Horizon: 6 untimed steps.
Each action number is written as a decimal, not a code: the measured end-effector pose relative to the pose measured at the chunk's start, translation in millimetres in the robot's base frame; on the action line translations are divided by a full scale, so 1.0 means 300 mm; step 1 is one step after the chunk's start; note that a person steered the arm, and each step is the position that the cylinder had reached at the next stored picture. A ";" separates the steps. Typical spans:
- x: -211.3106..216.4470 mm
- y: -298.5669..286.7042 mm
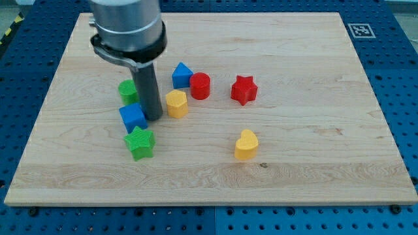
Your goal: Move the yellow hexagon towards the center right of the board
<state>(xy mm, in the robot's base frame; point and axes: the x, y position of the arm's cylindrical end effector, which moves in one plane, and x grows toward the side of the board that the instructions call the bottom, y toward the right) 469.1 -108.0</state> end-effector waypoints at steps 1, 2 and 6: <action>-0.024 0.017; -0.024 0.172; -0.014 0.542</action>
